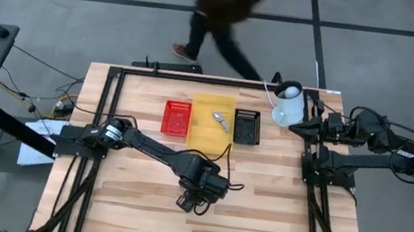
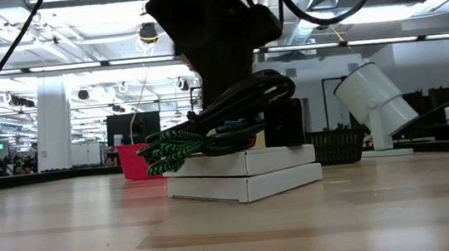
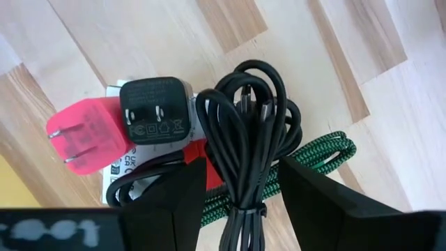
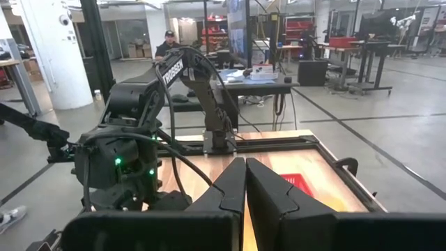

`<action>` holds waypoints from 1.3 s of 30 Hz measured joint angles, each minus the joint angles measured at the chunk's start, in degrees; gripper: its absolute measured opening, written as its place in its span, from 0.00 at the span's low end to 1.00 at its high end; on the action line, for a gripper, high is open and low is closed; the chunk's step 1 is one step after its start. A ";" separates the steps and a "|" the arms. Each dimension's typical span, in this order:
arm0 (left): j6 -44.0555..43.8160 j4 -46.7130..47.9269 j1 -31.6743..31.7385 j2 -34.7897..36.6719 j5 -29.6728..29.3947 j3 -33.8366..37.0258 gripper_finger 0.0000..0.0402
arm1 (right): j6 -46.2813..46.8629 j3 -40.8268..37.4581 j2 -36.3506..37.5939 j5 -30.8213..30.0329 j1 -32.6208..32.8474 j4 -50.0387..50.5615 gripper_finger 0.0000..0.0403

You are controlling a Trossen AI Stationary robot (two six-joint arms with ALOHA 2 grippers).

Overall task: Pick and place items into bin
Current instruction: Put the black charger cable in the yellow bin

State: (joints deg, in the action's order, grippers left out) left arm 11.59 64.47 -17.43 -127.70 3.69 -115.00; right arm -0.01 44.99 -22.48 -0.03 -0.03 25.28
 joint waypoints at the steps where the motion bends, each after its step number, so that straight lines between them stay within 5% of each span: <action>1: -0.01 0.03 0.00 0.00 -0.09 0.00 0.42 | 0.00 0.00 0.00 0.00 0.00 0.00 0.02; 34: -3.31 -1.47 -1.21 0.00 -1.43 0.00 0.42 | 0.00 -0.02 0.00 0.00 0.02 0.00 0.02; 39: -3.34 -1.45 -1.22 0.00 -1.40 0.00 0.36 | 0.00 0.00 0.00 -0.01 0.01 0.00 0.02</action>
State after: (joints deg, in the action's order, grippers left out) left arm 8.25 63.02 -18.65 -127.70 2.28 -115.00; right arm -0.01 44.99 -22.48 -0.04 -0.02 25.28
